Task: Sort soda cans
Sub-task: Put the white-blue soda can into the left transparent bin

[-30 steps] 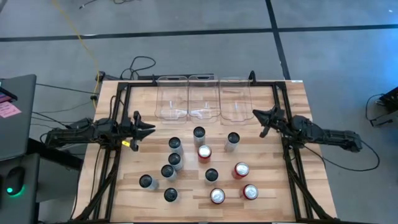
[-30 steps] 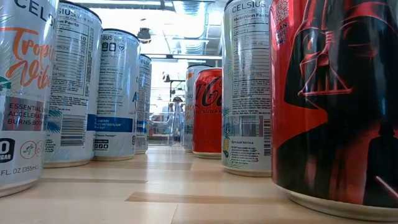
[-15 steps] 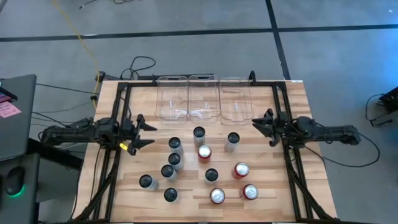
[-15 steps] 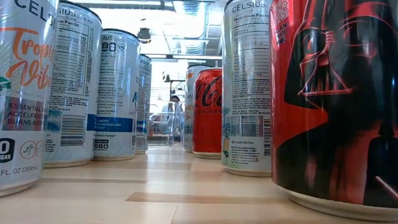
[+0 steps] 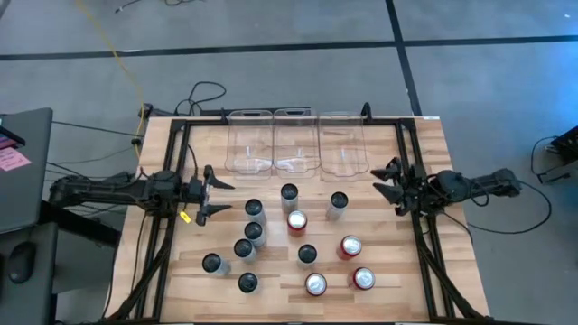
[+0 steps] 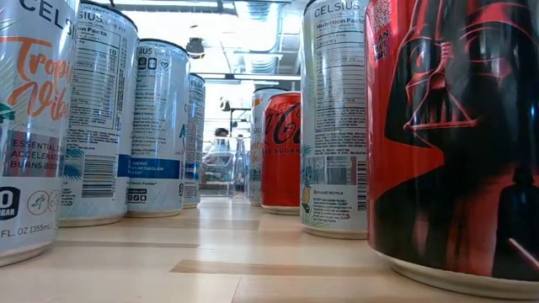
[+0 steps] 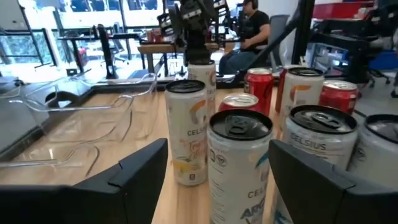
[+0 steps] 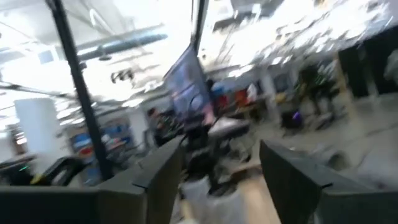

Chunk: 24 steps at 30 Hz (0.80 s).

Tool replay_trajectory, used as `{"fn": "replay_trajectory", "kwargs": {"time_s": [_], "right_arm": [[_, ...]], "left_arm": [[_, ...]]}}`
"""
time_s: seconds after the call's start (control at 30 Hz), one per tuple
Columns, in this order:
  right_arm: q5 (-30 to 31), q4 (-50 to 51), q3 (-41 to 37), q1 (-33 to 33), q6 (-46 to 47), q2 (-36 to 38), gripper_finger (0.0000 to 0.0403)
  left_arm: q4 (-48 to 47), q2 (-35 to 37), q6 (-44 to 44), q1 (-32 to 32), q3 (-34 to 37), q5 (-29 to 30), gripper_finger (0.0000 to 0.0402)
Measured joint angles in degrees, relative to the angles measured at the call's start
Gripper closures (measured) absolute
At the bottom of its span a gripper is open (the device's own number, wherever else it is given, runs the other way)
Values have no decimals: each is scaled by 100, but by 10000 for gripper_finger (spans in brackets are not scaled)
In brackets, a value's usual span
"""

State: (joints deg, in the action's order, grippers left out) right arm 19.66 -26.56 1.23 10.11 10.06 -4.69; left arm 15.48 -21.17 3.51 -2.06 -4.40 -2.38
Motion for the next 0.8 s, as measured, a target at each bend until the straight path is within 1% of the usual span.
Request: {"fn": "replay_trajectory", "kwargs": {"time_s": [0.13,0.27,0.4,0.57,0.63,0.8], "right_arm": [[0,-168,11,-308,-134,-156,123],[-9,-10,9,-590,368,-615,105],[-153,-81,11,-591,631,-1041,92],[-178,-455,73,-481,617,-1509,75],[-205,-299,247,-479,619,-1672,66],[-323,522,726,-399,508,-2025,38]], "left_arm": [[349,-544,-177,-64,-9,14,126],[577,-1034,-264,-70,-21,-12,126],[607,-1407,-537,-70,-240,-147,126],[595,-1891,-660,-53,-510,-295,126],[593,-2104,-648,-51,-625,-303,126],[603,-2663,-562,-51,-942,-315,117]]}}
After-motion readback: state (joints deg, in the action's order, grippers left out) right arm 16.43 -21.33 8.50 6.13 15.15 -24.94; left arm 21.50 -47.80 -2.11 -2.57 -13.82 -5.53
